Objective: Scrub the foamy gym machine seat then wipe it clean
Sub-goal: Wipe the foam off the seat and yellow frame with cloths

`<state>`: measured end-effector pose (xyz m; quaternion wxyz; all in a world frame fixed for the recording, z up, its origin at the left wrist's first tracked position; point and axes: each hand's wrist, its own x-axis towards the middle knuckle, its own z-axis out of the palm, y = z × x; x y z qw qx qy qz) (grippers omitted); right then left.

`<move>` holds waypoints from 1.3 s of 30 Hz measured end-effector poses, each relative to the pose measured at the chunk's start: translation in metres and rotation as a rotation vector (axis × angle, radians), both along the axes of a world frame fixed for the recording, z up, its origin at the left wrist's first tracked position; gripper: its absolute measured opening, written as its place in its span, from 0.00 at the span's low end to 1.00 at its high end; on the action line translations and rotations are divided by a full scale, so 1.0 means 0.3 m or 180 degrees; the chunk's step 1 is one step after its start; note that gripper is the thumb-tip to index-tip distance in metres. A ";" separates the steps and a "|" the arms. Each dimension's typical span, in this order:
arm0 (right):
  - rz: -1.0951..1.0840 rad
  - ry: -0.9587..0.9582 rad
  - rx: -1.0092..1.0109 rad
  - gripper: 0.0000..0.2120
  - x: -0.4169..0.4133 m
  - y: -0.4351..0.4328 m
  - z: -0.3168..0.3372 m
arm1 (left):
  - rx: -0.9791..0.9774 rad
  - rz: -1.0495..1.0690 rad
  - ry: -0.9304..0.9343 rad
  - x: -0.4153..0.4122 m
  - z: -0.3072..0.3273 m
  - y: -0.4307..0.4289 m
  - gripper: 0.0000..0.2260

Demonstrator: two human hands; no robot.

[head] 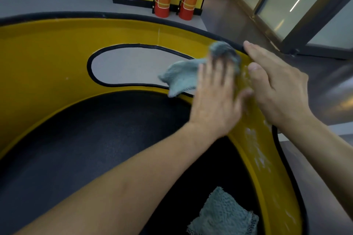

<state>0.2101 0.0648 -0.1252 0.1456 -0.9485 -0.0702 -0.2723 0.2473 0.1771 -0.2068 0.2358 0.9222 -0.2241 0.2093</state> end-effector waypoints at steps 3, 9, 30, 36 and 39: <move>0.0053 0.0038 0.0064 0.27 0.000 0.003 0.003 | 0.0481 -0.0787 -0.0313 -0.050 -0.046 -0.020 0.33; -0.0023 0.0042 -0.0064 0.28 -0.001 0.000 0.002 | -0.0076 0.0621 0.0162 0.076 -0.022 0.082 0.36; 0.0210 0.0156 -0.0030 0.24 0.032 -0.075 -0.009 | 0.0329 -0.0492 -0.0167 -0.083 -0.019 -0.040 0.35; 0.0444 0.0635 -0.0151 0.22 0.008 -0.094 0.027 | 0.0683 -0.0245 0.0012 0.020 -0.038 0.063 0.39; 0.0498 0.0734 0.0160 0.29 -0.067 -0.092 0.027 | 0.0696 -0.0077 0.0015 0.041 -0.027 0.121 0.39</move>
